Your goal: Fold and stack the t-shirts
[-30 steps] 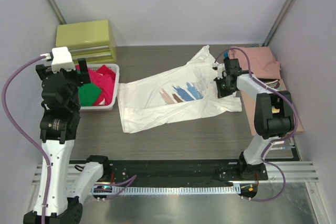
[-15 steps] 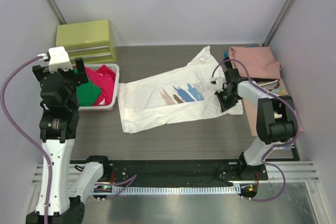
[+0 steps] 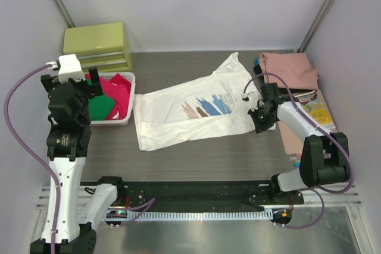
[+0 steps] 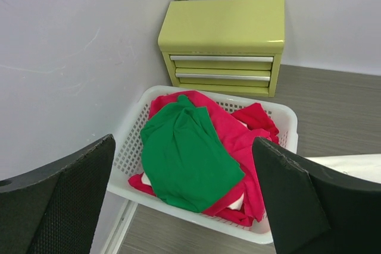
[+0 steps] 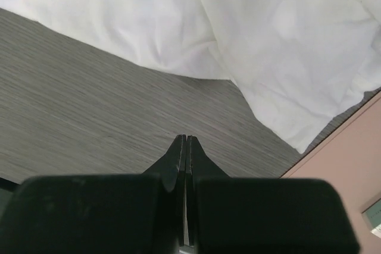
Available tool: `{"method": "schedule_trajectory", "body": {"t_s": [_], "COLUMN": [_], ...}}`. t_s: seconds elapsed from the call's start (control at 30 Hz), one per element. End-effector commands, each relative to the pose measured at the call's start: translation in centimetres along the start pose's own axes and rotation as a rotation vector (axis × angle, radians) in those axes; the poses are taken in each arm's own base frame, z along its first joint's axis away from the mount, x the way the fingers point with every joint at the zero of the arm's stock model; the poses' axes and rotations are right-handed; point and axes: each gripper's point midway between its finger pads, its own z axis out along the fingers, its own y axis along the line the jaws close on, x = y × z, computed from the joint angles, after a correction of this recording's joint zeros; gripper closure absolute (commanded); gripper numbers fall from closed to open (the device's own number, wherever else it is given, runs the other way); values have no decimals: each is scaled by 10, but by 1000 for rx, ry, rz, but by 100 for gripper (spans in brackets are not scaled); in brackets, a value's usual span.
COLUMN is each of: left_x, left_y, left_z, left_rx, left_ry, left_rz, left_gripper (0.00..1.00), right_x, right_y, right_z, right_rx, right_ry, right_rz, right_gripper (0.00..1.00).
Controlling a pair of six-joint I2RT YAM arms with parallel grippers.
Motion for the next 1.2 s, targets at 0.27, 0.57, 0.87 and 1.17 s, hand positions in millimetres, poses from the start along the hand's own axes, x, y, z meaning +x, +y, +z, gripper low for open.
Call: {"method": "schedule_trajectory", "body": {"t_s": [0.27,0.57,0.87,1.17], "left_x": [8,24,28,29], "left_y": [3,-11,-9,-10], "left_z": [-1,7,4,5], "left_rx": [-2,40,40,42], "left_ry": [0,34,36,37], "left_rz": [11,-6,13,20], "left_gripper": [0,0,0,0], "right_x": [-76,-109,-108,-79], "right_y": [-8,-23,-34,-28], "right_z": [-4,-19,61,73], "right_rx": [8,54,21,20], "right_ry": [-241,-298,-157,-88], "right_rz": [34,46,154,167], "right_gripper": [24,6,0,0]}}
